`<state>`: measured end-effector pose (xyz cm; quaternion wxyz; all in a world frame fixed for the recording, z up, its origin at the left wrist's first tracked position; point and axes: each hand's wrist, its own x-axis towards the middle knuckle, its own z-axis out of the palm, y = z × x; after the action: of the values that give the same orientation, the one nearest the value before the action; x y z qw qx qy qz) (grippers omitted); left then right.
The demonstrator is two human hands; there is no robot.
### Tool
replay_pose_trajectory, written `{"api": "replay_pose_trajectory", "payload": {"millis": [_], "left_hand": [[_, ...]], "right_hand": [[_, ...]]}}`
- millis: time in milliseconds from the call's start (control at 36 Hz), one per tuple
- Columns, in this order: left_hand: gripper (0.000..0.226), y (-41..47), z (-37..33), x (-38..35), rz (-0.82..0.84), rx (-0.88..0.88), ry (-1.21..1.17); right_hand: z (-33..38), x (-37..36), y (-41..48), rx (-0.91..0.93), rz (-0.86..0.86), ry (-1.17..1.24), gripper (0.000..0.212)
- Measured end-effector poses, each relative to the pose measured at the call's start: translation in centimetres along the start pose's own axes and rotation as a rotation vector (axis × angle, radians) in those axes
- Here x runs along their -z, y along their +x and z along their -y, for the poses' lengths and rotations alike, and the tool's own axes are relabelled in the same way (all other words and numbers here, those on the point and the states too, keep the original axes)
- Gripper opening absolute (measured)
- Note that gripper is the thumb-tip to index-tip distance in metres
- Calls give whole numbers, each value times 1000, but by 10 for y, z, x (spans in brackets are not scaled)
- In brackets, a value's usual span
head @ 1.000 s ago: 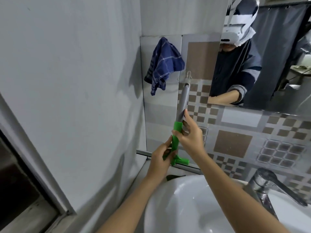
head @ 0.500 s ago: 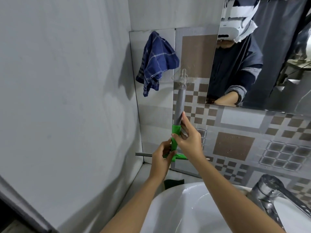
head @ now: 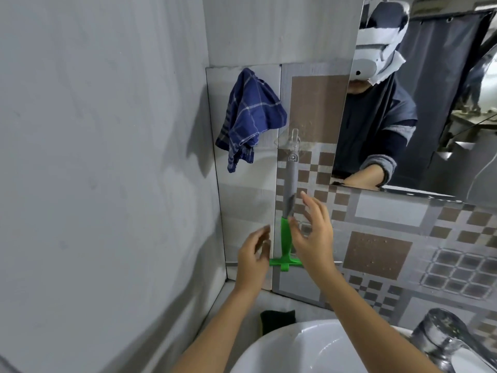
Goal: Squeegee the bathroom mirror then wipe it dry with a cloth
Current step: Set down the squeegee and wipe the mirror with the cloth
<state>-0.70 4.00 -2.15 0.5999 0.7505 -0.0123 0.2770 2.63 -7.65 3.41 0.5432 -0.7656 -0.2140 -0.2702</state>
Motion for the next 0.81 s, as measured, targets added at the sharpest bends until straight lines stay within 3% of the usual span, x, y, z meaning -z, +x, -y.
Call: {"api": "replay_pose_trajectory", "payload": {"millis": [139, 222, 333, 472, 556, 694, 806], "left_hand": [[27, 53, -60, 36, -355, -202, -98], [26, 90, -107, 55, -421, -312, -151], [30, 138, -140, 70, -255, -332, -79], [31, 159, -145, 70, -42, -279, -206], [29, 157, -143, 71, -10, -308, -191], [27, 155, -153, 75, 25, -392, -131], [25, 157, -152, 78, 38, -354, -149]], "right_hand": [[48, 12, 40, 165, -79, 38, 42], [86, 13, 73, 225, -60, 45, 38], [129, 4, 108, 184, 40, 83, 39], [153, -17, 131, 65, 77, 53, 46], [153, -27, 135, 14, 69, -18, 48], [153, -30, 139, -10, -25, 12, 30], [158, -22, 146, 33, -73, -39, 22]]}}
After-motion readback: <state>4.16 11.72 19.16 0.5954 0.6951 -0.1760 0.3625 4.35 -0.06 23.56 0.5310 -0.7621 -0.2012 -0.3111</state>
